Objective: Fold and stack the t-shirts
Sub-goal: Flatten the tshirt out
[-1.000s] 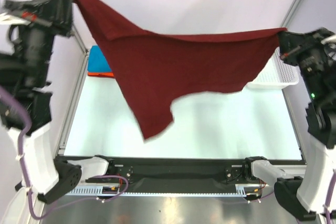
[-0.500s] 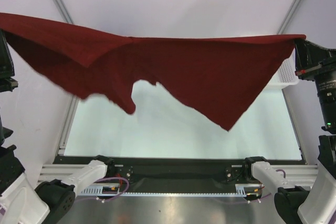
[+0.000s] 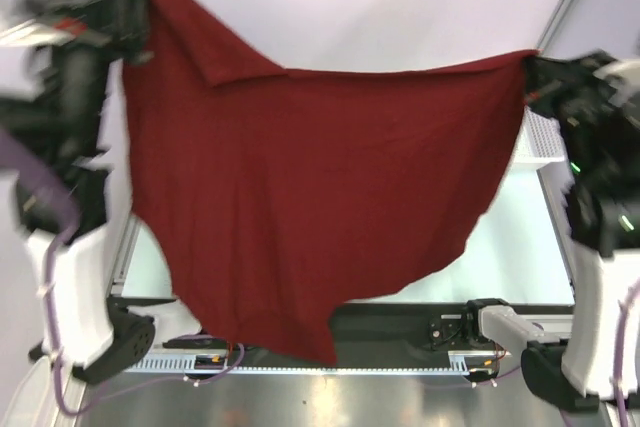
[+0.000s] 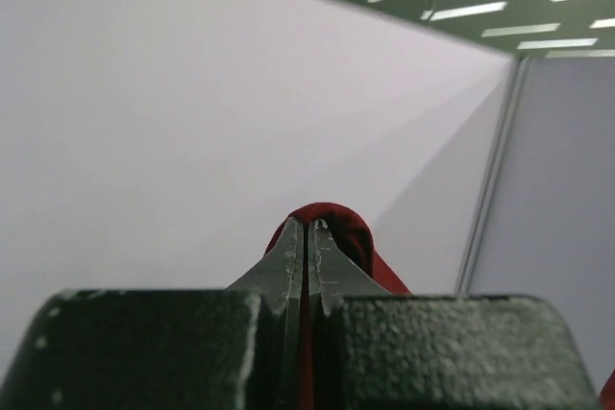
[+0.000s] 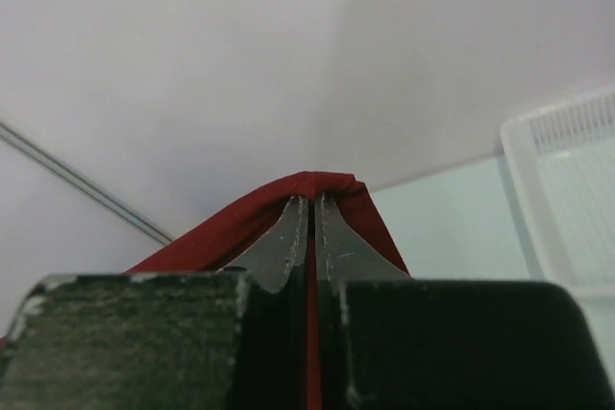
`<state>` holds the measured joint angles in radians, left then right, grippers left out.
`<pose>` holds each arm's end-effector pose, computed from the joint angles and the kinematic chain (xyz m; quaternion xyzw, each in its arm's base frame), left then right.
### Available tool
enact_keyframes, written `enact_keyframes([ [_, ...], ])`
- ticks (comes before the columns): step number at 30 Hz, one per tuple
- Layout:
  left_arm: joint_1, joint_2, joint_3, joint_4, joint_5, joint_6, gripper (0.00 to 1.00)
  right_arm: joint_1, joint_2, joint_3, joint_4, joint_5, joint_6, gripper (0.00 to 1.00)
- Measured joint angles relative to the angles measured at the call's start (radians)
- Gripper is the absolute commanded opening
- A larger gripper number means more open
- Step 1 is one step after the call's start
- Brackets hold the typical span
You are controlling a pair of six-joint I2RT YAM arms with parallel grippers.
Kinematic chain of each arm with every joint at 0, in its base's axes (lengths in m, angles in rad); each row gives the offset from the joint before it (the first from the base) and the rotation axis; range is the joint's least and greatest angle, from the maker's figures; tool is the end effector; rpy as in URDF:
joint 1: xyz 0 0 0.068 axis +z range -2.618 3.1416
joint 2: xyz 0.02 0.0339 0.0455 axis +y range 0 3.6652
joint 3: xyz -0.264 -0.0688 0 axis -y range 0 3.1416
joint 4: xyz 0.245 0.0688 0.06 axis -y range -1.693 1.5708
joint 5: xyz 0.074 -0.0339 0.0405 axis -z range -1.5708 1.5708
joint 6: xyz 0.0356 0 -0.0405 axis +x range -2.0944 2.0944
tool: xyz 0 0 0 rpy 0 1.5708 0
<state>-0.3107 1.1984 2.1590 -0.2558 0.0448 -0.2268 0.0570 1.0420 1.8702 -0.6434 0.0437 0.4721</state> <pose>0.0934 -0.0317 0.6656 0.0379 0.4183 -0.2500 0.8724 0.1159 0.0051 0.5826 0.1481 0.6215 0.1876 0.7460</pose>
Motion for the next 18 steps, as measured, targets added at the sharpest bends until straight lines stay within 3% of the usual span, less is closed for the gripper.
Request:
enact_keyframes([
  [4, 0.005, 0.108, -0.112, 0.011, -0.031, 0.036, 0.01, 0.017, 0.102, -0.173, 0.089, 0.034, 0.002, 0.0],
  [11, 0.079, 0.337, -0.447, 0.086, -0.015, 0.041, 0.0, 0.037, 0.364, -0.369, 0.191, 0.066, -0.006, 0.0],
  [18, 0.13, 0.719, -0.472, 0.093, -0.013, 0.027, 0.0, 0.047, 0.639, -0.372, 0.355, 0.057, -0.013, 0.0],
])
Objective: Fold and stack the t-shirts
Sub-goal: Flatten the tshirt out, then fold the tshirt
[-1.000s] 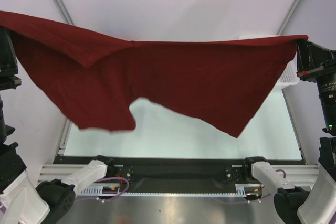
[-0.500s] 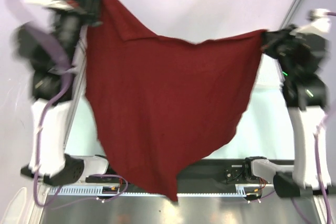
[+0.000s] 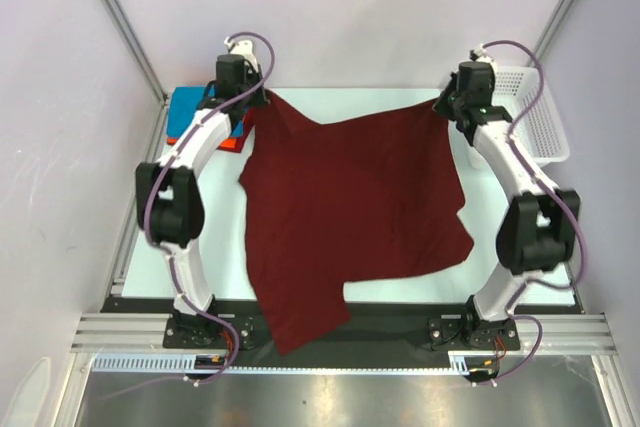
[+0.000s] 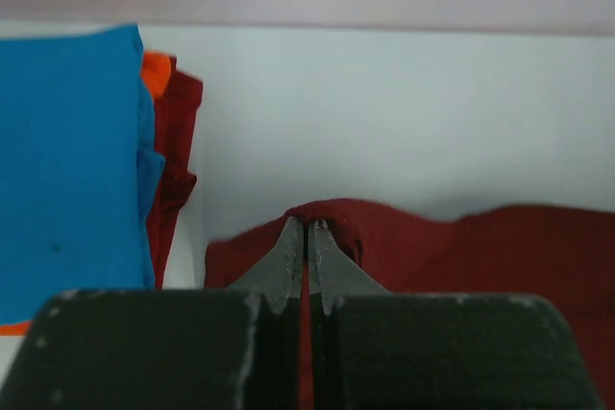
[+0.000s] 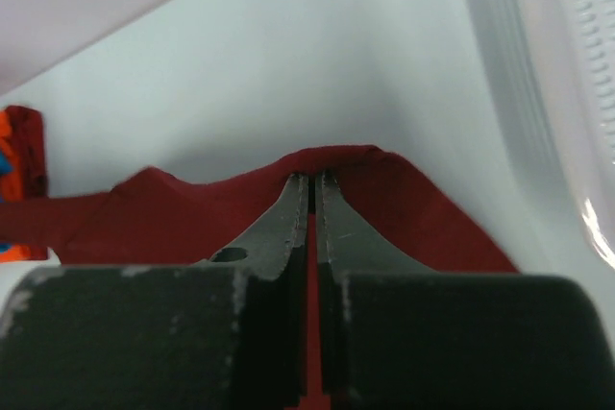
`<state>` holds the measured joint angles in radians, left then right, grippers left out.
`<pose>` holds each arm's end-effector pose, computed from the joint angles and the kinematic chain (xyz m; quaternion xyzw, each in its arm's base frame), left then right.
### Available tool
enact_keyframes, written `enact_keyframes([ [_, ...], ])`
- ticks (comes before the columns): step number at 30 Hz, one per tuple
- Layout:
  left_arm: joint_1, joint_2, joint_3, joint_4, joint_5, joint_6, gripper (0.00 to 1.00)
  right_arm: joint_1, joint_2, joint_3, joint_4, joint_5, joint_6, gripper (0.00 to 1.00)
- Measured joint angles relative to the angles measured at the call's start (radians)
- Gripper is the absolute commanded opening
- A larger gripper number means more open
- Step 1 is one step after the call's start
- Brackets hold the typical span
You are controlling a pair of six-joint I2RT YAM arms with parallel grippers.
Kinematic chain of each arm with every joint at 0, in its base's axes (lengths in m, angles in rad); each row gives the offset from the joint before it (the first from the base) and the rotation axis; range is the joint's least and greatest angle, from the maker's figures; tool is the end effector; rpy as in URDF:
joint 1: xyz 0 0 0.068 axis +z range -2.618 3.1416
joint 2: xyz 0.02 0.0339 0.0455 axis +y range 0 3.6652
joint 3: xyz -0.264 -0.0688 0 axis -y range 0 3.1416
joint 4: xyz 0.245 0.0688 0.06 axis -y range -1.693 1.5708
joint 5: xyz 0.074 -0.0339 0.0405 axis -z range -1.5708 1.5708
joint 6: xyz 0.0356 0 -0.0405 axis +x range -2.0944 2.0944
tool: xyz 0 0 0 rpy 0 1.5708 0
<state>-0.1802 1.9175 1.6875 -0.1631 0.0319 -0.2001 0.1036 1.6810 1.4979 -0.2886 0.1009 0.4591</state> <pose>0.4555 -0.0841 0.3224 0.0006 0.8315 -0.1180 0.5428 0.3966 0.0376 0.3406 0.1765 0.8336 0.1035 0.5131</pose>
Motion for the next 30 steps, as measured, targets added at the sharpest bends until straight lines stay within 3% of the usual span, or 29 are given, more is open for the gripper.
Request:
enact_keyframes([
  [7, 0.016, 0.204, 0.227, -0.086, -0.002, -0.002, 0.0, -0.016, 0.271, 0.176, 0.032, -0.023, -0.007, 0.0],
  [12, 0.017, 0.224, 0.347, -0.084, 0.008, -0.017, 0.0, -0.029, 0.403, 0.338, 0.025, -0.045, -0.032, 0.0],
  [23, 0.016, 0.226, 0.355, -0.132, 0.024, -0.043, 0.01, -0.069, 0.502, 0.454, -0.016, -0.106, -0.053, 0.0],
  [30, -0.005, 0.228, 0.378, -0.247, -0.003, -0.064, 0.0, -0.083, 0.585, 0.587, -0.146, -0.14, -0.061, 0.0],
])
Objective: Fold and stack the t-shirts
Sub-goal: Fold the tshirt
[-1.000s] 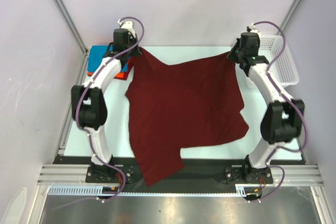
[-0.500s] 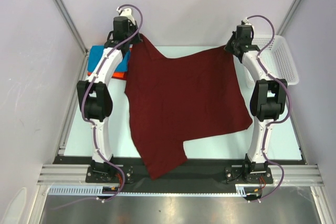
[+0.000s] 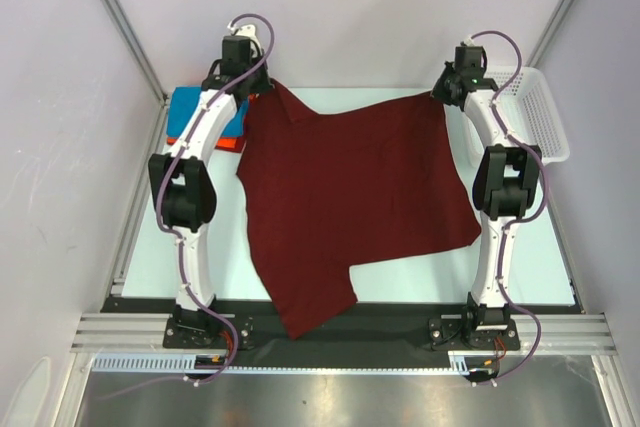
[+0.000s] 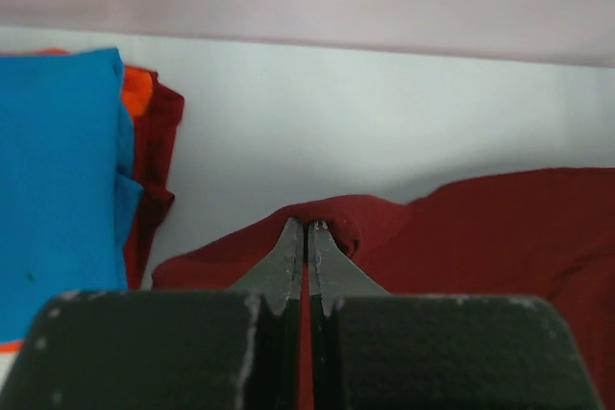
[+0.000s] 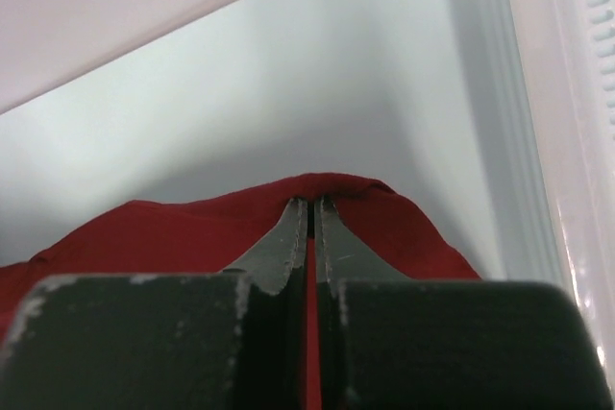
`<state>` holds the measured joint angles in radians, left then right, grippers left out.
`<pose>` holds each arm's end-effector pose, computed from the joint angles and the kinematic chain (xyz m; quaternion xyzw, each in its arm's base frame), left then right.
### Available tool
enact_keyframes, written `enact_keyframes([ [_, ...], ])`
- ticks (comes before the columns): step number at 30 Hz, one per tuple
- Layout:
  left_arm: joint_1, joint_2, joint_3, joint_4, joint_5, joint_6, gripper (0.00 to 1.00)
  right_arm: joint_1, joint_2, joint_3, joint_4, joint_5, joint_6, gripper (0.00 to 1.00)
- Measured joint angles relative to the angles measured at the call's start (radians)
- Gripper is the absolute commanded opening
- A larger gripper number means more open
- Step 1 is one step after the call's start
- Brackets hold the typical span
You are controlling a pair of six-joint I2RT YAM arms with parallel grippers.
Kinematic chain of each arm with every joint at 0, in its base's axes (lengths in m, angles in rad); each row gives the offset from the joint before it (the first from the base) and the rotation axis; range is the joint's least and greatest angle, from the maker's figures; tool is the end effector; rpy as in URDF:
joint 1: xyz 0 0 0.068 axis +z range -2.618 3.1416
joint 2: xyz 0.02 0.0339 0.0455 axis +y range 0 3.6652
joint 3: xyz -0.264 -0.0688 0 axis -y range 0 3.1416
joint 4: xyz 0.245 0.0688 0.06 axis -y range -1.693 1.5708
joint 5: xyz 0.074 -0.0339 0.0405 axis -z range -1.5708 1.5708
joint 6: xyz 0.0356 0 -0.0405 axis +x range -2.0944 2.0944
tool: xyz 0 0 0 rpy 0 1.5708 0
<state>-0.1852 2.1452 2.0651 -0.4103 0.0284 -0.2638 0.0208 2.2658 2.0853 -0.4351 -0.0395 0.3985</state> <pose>0.5002 -0.0947 0.3237 -0.0264 0.8571 -0.1264 0.4986 0.5302 0.0124 0.2680 0.1578 0.8738 0.1128 0.4458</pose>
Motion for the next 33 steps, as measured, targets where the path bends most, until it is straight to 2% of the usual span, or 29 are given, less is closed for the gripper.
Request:
enact_keyframes([
  [7, -0.048, -0.018, -0.025, -0.132, -0.013, -0.056, 0.0, -0.002, 0.015, 0.098, -0.182, -0.011, -0.023, 0.0],
  [13, -0.094, -0.138, -0.159, -0.195, -0.042, -0.114, 0.0, -0.006, 0.014, 0.078, -0.274, -0.007, -0.046, 0.0],
  [22, -0.096, -0.358, -0.318, -0.214, -0.051, -0.14, 0.0, -0.015, -0.009, 0.037, -0.387, 0.002, -0.085, 0.0],
  [33, -0.109, -0.443, -0.488, -0.229, -0.022, -0.156, 0.0, -0.063, -0.1, 0.002, -0.454, 0.018, -0.108, 0.0],
])
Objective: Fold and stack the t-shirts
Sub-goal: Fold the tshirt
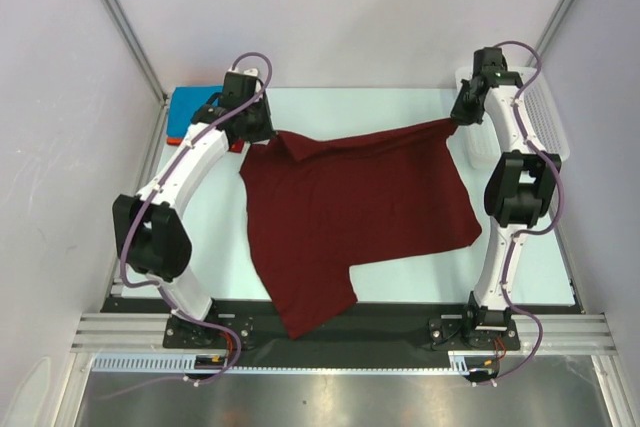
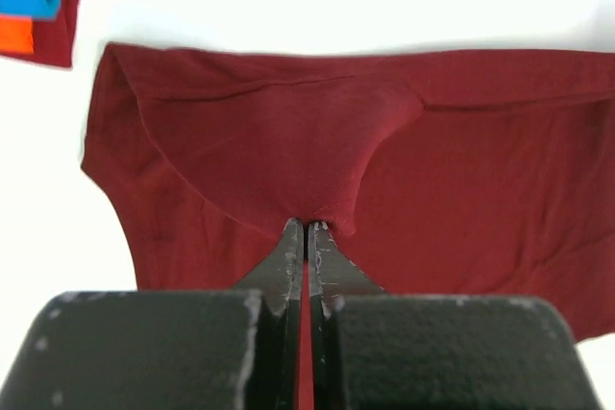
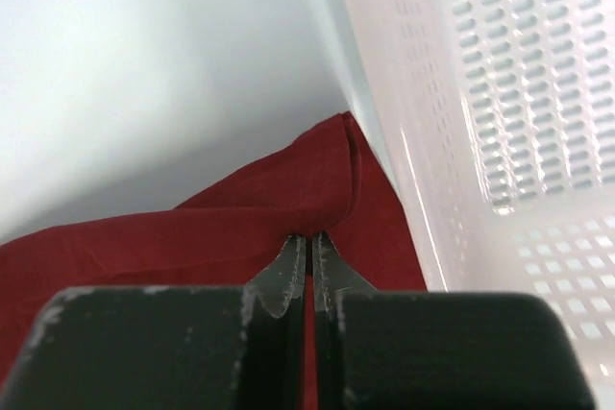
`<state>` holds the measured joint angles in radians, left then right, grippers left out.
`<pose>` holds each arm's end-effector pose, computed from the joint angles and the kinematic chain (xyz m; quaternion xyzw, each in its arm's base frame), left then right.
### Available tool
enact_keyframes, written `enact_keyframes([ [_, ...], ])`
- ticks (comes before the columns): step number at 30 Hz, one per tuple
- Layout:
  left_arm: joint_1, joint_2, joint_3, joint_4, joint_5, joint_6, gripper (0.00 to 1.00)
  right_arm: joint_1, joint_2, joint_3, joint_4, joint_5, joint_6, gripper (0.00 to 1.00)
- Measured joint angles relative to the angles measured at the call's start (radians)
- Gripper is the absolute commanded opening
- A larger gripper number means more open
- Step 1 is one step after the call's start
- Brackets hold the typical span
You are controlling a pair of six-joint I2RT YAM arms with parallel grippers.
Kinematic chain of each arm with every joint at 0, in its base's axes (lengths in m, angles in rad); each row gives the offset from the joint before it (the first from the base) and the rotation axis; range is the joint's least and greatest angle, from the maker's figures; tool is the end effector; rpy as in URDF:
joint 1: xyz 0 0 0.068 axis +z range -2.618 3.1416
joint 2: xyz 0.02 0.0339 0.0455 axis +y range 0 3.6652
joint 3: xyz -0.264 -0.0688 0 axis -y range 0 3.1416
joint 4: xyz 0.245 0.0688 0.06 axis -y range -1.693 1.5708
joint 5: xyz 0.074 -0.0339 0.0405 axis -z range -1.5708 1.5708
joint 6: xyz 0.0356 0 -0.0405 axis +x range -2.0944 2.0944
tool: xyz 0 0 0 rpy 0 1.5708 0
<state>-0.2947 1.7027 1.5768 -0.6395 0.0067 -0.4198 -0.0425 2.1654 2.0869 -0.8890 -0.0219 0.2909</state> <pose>0.3677 -0.1119 0.3280 -0.0562 0.9183 -0.1399 0.3661 0.4786 -0.0196 0.2825 0.1552 0.9421 0.0472 0.2935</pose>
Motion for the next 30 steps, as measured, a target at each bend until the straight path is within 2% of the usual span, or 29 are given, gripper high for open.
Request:
enact_keyframes([
  [13, -0.008, -0.175, -0.105, -0.009, -0.001, -0.026, 0.0, -0.005, -0.018, -0.028, -0.029, -0.033, 0.0, 0.0],
  [21, -0.008, -0.196, -0.109, -0.006, -0.036, -0.034, 0.0, -0.006, 0.119, 0.162, -0.063, -0.068, 0.005, 0.0],
  [30, -0.008, -0.198, -0.102, -0.014, -0.099, -0.034, 0.0, -0.006, 0.133, 0.188, -0.071, -0.114, 0.027, 0.0],
])
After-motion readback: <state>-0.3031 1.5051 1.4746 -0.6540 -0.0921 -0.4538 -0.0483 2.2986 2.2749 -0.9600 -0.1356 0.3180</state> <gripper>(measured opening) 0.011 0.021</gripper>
